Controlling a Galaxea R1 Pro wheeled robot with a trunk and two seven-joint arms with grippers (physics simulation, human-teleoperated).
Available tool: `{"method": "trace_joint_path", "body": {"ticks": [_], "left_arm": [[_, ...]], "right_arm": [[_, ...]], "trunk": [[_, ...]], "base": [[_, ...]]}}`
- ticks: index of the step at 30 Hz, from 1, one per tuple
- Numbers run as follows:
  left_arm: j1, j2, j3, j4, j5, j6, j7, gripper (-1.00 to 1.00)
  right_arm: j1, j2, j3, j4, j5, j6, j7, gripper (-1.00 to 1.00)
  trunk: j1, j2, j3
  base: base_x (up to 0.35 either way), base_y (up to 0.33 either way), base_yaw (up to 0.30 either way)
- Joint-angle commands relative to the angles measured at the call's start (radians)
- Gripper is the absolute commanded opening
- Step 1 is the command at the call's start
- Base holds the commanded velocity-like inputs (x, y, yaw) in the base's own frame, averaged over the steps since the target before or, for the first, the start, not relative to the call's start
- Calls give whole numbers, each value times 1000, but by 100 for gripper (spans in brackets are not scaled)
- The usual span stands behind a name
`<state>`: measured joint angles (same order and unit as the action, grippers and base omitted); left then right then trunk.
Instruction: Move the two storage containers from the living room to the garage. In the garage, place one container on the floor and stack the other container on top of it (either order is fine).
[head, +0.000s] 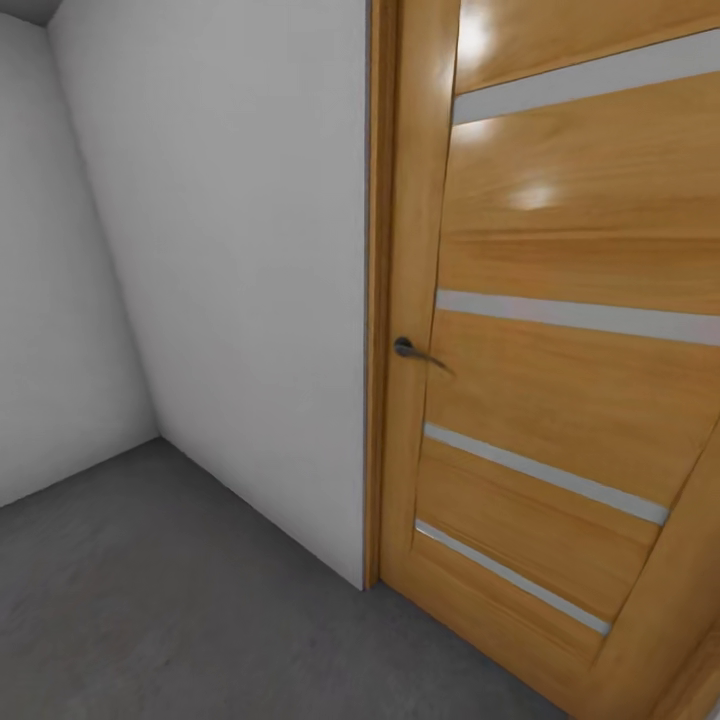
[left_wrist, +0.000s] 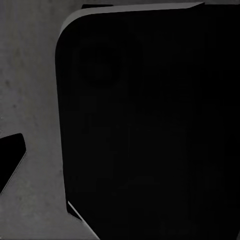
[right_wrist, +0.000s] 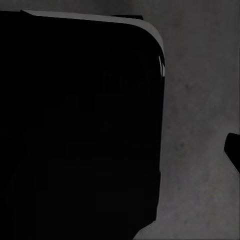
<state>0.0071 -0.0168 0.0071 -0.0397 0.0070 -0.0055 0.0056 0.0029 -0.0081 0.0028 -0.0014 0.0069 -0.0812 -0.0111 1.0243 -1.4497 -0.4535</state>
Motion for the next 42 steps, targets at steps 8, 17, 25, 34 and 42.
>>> {"method": "trace_joint_path", "body": {"ticks": [8, 17, 25, 34, 42], "left_arm": [[1, 0, 1, -2, 1, -1, 1, 100], [1, -2, 1, -2, 1, 0, 2, 100], [1, -2, 1, -2, 0, 0, 5, 100], [1, -2, 1, -2, 1, 0, 5, 100], [1, -1, 1, -2, -1, -1, 4, 100]], "right_arm": [[0, 0, 1, 0, 1, -4, -1, 100], [0, 0, 0, 0, 1, -3, -1, 100], [0, -1, 0, 0, 1, -3, -1, 100], [0, -1, 0, 0, 1, -3, -1, 100], [0, -1, 0, 0, 1, -3, -1, 100]], "trunk": [[1, 0, -1], [1, 0, -1], [1, 0, -1], [1, 0, -1], [1, 0, -1]], "base": [[155, 0, -105], [6, 0, -266], [0, 0, -275], [13, 8, -198], [231, 179, -15]]}}
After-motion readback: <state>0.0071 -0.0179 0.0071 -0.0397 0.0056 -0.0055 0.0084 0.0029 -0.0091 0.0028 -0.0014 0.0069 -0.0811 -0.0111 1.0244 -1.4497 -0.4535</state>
